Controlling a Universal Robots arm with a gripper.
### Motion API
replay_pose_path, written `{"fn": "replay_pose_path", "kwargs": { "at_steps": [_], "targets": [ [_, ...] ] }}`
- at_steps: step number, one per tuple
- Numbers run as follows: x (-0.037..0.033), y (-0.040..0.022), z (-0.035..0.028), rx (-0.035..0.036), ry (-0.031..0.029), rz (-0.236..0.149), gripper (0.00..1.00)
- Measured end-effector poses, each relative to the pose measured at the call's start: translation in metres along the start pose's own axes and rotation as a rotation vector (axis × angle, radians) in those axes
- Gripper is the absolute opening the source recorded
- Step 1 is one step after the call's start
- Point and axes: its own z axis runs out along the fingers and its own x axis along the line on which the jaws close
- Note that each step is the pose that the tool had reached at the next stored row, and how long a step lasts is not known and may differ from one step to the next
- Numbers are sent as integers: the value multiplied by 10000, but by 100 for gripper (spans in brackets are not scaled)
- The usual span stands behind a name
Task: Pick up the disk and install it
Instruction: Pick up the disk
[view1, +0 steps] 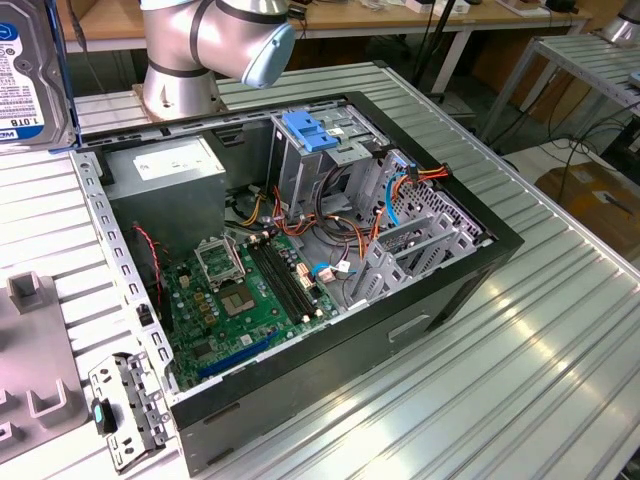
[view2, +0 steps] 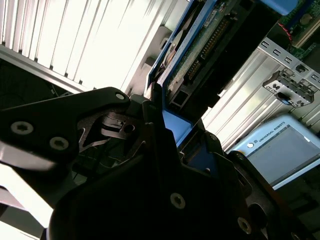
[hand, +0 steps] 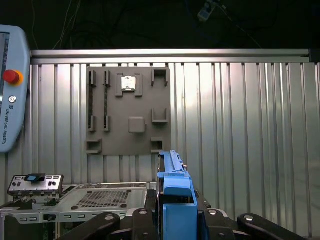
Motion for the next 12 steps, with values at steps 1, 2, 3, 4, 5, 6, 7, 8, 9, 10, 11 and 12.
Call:
{"fn": "replay_pose_path", "kwargs": {
  "at_steps": [1, 2, 3, 4, 5, 6, 7, 8, 9, 10, 11, 12],
  "targets": [
    [1, 0, 0, 2, -1, -1, 37],
    [3, 0, 0, 5, 0, 0, 37],
    [6, 0, 1, 14, 0, -1, 37],
    [9, 0, 1, 26, 1, -1, 37],
    [14, 0, 1, 64, 1, -3, 37],
    [17, 0, 2, 137, 1, -7, 37],
    [19, -1, 3, 222, -1, -14, 37],
    [20, -1, 8, 356, -5, -19, 37],
    [20, -2, 9, 369, -6, -21, 37],
    [20, -2, 9, 370, -5, -20, 37],
    [20, -1, 9, 370, -4, -20, 37],
    [20, -1, 9, 371, -5, -20, 37]
  ]
}}
